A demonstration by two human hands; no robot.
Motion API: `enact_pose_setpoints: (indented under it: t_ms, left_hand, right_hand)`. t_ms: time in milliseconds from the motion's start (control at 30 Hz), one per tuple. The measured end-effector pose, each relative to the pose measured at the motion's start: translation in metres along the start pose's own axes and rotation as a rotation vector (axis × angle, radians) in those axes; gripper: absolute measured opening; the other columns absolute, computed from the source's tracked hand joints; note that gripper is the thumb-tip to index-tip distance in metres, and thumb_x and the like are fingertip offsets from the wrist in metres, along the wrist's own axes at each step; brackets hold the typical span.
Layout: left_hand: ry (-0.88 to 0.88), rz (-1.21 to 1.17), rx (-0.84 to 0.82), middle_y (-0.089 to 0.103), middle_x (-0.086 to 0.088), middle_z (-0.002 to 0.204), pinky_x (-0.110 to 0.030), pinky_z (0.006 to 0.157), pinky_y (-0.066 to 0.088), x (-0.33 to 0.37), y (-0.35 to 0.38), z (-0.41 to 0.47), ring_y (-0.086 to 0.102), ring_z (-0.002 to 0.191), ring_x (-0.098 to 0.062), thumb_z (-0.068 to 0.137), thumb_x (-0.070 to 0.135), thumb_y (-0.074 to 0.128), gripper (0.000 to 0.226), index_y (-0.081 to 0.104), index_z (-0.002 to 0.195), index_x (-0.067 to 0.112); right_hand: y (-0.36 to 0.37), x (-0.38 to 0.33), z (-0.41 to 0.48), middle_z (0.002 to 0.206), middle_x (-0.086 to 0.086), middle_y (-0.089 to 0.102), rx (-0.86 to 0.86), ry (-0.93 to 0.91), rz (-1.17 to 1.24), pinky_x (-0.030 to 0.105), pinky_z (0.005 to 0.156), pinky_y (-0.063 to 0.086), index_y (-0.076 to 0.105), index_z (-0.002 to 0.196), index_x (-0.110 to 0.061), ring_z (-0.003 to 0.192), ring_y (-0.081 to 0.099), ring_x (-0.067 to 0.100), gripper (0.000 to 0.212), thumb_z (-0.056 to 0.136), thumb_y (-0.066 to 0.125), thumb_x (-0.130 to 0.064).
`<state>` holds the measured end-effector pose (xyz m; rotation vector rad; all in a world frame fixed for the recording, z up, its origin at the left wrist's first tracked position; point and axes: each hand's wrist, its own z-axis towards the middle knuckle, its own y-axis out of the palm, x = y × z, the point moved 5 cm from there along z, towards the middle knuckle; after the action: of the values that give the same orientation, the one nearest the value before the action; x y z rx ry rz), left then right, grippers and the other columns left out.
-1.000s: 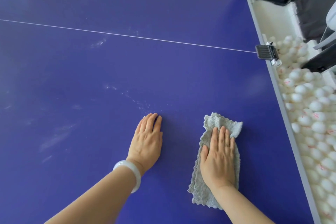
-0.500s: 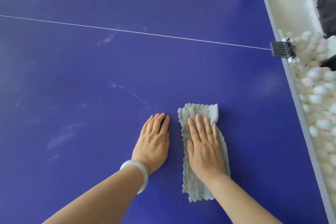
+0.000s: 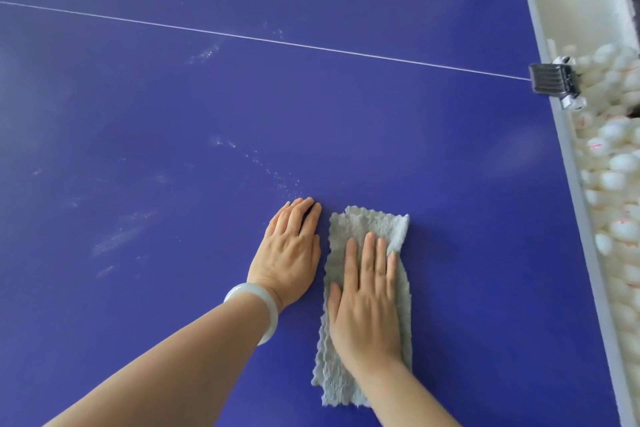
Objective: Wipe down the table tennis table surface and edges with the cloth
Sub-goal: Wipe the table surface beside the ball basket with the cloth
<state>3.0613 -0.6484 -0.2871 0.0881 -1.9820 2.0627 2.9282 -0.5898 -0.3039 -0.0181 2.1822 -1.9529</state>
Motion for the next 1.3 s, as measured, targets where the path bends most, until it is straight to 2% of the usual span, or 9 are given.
enact_pose_setpoints:
  t_ms: [167, 333, 533, 700, 800, 1000, 1133, 1233, 1300]
  left_hand:
    - [-0.008, 0.01, -0.02, 0.049, -0.012, 0.143, -0.037, 0.12, 0.022, 0.0, 0.0, -0.001, 0.045, 0.134, -0.029, 0.093, 0.016, 0.058, 0.051, 0.049, 0.142, 0.003]
    - [-0.018, 0.012, 0.011, 0.052, -0.011, 0.14, -0.036, 0.118, 0.024, 0.0, 0.0, -0.002, 0.047, 0.131, -0.028, 0.091, 0.016, 0.06, 0.051, 0.052, 0.139, 0.004]
    - [-0.011, 0.004, -0.016, 0.052, -0.013, 0.141, -0.035, 0.118, 0.02, -0.002, 0.001, -0.004, 0.046, 0.131, -0.029, 0.095, 0.025, 0.034, 0.053, 0.052, 0.139, 0.002]
    - [-0.025, 0.016, -0.046, 0.049, -0.011, 0.143, -0.041, 0.117, 0.03, 0.0, 0.004, -0.003, 0.047, 0.134, -0.03, 0.095, 0.028, 0.027, 0.056, 0.05, 0.141, 0.005]
    - [-0.032, 0.027, -0.055, 0.05, -0.011, 0.143, -0.039, 0.117, 0.027, 0.0, 0.004, -0.002, 0.048, 0.133, -0.031, 0.095, 0.028, 0.028, 0.055, 0.051, 0.14, 0.004]
    - [-0.042, 0.039, -0.044, 0.051, -0.013, 0.141, -0.035, 0.116, 0.021, -0.001, 0.0, -0.003, 0.045, 0.13, -0.032, 0.095, 0.027, 0.032, 0.054, 0.052, 0.138, 0.003]
    - [-0.044, 0.058, -0.041, 0.054, -0.016, 0.136, -0.04, 0.113, 0.029, 0.006, 0.001, -0.003, 0.048, 0.127, -0.035, 0.093, 0.025, 0.032, 0.054, 0.055, 0.135, -0.001]
    - [-0.017, 0.073, -0.024, 0.057, -0.019, 0.124, -0.045, 0.103, 0.045, 0.021, -0.003, 0.007, 0.057, 0.113, -0.039, 0.088, 0.019, 0.033, 0.051, 0.061, 0.124, -0.005]
    - [0.117, 0.063, -0.009, 0.057, -0.016, 0.125, -0.041, 0.108, 0.038, 0.049, -0.001, 0.022, 0.055, 0.114, -0.036, 0.088, 0.017, 0.037, 0.048, 0.062, 0.123, -0.003]
  right_hand:
    - [0.0, 0.009, 0.01, 0.162, 0.025, 0.006, -0.007, -0.014, -0.017, 0.054, 0.121, 0.013, 0.016, 0.155, -0.001, 0.152, 0.003, 0.037, 0.069, 0.097, 0.027, -0.037]
    - [-0.017, 0.04, 0.095, 0.162, 0.024, -0.007, -0.008, 0.258, 0.025, 0.052, 0.122, -0.001, -0.002, 0.157, -0.003, 0.151, -0.009, 0.036, 0.067, 0.103, 0.02, -0.037]
    - [-0.003, 0.035, -0.016, 0.163, 0.021, 0.012, -0.03, -0.176, -0.028, 0.052, 0.121, 0.014, 0.021, 0.155, -0.002, 0.152, 0.009, 0.035, 0.064, 0.101, 0.028, -0.036]
    - [-0.039, 0.162, 0.043, 0.164, 0.018, 0.004, 0.042, 0.379, -0.115, 0.048, 0.124, 0.005, 0.003, 0.156, -0.003, 0.153, 0.002, 0.029, 0.064, 0.102, 0.014, -0.036]
    - [-0.044, 0.159, 0.084, 0.164, 0.022, -0.001, 0.057, 0.604, 0.031, 0.048, 0.123, 0.0, -0.001, 0.156, -0.001, 0.153, -0.004, 0.031, 0.066, 0.102, 0.021, -0.033]
    - [-0.031, 0.132, 0.054, 0.165, 0.011, 0.007, 0.007, -0.206, -0.151, 0.043, 0.124, 0.007, 0.013, 0.157, -0.009, 0.154, 0.001, 0.022, 0.061, 0.103, 0.019, -0.038]
    - [-0.051, 0.223, 0.07, 0.164, 0.013, 0.009, 0.073, 0.331, -0.127, 0.044, 0.125, 0.006, 0.01, 0.157, -0.006, 0.153, 0.005, 0.024, 0.069, 0.097, 0.009, -0.041]
    - [-0.049, 0.221, 0.078, 0.164, 0.015, 0.01, 0.063, 0.369, -0.109, 0.044, 0.125, 0.005, 0.01, 0.156, -0.005, 0.153, 0.007, 0.026, 0.073, 0.094, 0.005, -0.042]
    - [-0.048, 0.218, 0.076, 0.163, 0.016, 0.012, 0.073, 0.355, -0.085, 0.044, 0.125, 0.005, 0.013, 0.156, -0.004, 0.153, 0.009, 0.027, 0.073, 0.094, 0.006, -0.042]
